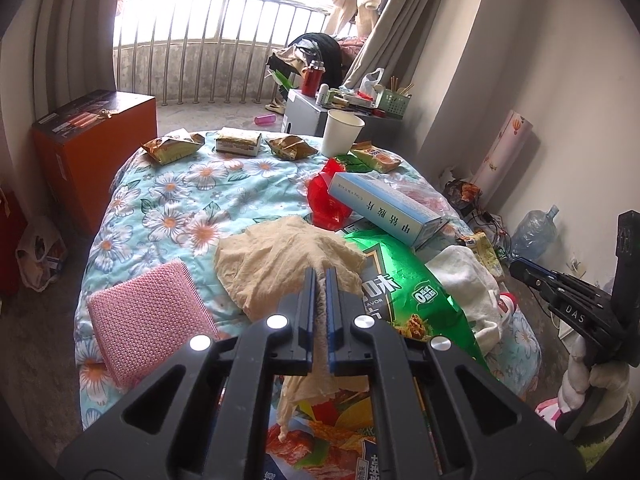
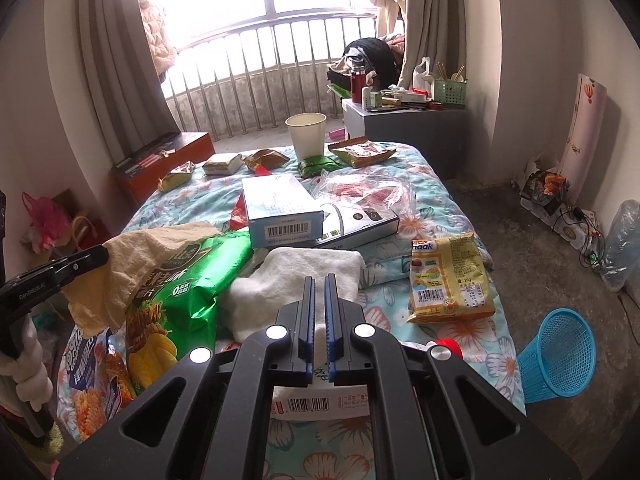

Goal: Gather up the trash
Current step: 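Lift the beige cloth and white towel and carry both toward the blue wastebasket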

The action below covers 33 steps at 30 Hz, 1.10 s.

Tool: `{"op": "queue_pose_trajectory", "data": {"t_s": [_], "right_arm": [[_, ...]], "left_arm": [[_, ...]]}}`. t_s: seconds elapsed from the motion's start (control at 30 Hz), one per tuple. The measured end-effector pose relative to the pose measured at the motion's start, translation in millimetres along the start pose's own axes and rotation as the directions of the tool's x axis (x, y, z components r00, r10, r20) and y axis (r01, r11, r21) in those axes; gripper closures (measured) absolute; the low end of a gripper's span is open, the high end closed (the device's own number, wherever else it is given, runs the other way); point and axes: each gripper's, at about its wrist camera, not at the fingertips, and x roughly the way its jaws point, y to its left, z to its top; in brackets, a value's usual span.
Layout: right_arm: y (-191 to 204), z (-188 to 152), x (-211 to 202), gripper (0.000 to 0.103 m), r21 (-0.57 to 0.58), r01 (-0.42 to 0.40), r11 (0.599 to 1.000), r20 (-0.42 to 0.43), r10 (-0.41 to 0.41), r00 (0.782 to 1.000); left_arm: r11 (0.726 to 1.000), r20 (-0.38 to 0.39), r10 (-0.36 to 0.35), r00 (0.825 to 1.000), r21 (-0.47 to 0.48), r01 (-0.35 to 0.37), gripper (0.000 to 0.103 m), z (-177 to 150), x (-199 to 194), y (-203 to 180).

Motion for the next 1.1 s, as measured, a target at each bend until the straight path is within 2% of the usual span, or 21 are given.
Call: {"op": "queue_pose_trajectory", "data": {"t_s": [0.1, 0.13, 0.17, 0.23, 0.33, 0.43, 0.5, 0.53, 0.57, 0.6, 0.67, 0.73, 0.8, 0.93, 1.1], "right_arm": [[-9, 2, 3, 0.096, 0.049, -0.047, 0.998, -0.019, 0.048, 0.999], [-14, 3, 5, 0.085, 0.073, -0.068, 0.995, -0.034, 0.07, 0.997], [-18, 4, 9, 0.059, 0.089, -0.087, 0.992, -0.049, 0.092, 0.995], [-24, 5, 16, 0.035, 0.121, -0.13, 0.984, -0.064, 0.138, 0.988], [-28, 7, 37, 0.035, 0.155, -0.184, 0.971, -0.143, 0.206, 0.968], [-31, 6, 62, 0.035, 0.209, -0.189, 0.96, -0.227, 0.236, 0.945], [-29, 6, 70, 0.035, 0.211, -0.191, 0.958, -0.245, 0.241, 0.939], [-26, 8, 70, 0.04, 0.192, -0.182, 0.964, -0.243, 0.226, 0.943], [-22, 9, 68, 0.053, 0.165, -0.171, 0.971, -0.238, 0.207, 0.949], [-17, 10, 65, 0.06, 0.142, -0.159, 0.977, -0.228, 0.188, 0.955], [-12, 15, 59, 0.081, 0.117, -0.153, 0.981, -0.196, 0.174, 0.965], [-10, 20, 50, 0.091, 0.103, -0.157, 0.982, -0.157, 0.172, 0.973], [-8, 27, 40, 0.092, 0.101, -0.171, 0.98, -0.106, 0.181, 0.978], [-10, 43, 13, 0.093, 0.117, -0.25, 0.961, 0.004, 0.251, 0.968], [-22, 55, -29, 0.093, 0.114, -0.27, 0.956, 0.132, 0.254, 0.958]], "left_arm": [[1.0, -0.003, 0.0, 1.0, -0.004, 0.0, 0.1, -1, -1, 1], [1.0, -0.004, -0.002, 1.0, -0.006, 0.002, 0.1, -1, -1, 1], [1.0, -0.004, -0.003, 1.0, -0.007, 0.003, 0.1, -2, -2, 1], [1.0, -0.006, -0.008, 1.0, -0.008, 0.008, 0.1, -3, -1, 2], [1.0, -0.011, -0.017, 1.0, -0.012, 0.017, 0.1, -4, -1, 2], [0.999, -0.015, -0.03, 0.999, -0.021, 0.03, 0.1, -5, 1, 3], [0.999, -0.016, -0.036, 0.999, -0.025, 0.036, 0.1, -5, 3, 4], [0.999, -0.016, -0.038, 0.999, -0.025, 0.038, 0.1, -5, 3, 4], [0.999, -0.015, -0.039, 0.999, -0.024, 0.039, 0.1, -4, 3, 4], [0.999, -0.014, -0.039, 0.999, -0.022, 0.039, 0.1, -4, 3, 4], [0.999, -0.004, -0.037, 0.999, -0.018, 0.036, 0.1, -1, 1, 4], [0.999, 0.009, -0.033, 0.999, -0.012, 0.033, 0.1, 3, -2, 4], [1.0, 0.031, -0.029, 0.999, -0.001, 0.029, 0.102, 9, -7, 3], [0.999, 0.085, -0.022, 0.996, 0.028, 0.02, 0.103, 22, -23, -5], [0.998, 0.157, -0.032, 0.987, 0.065, 0.022, 0.103, 38, -50, -24]]}}
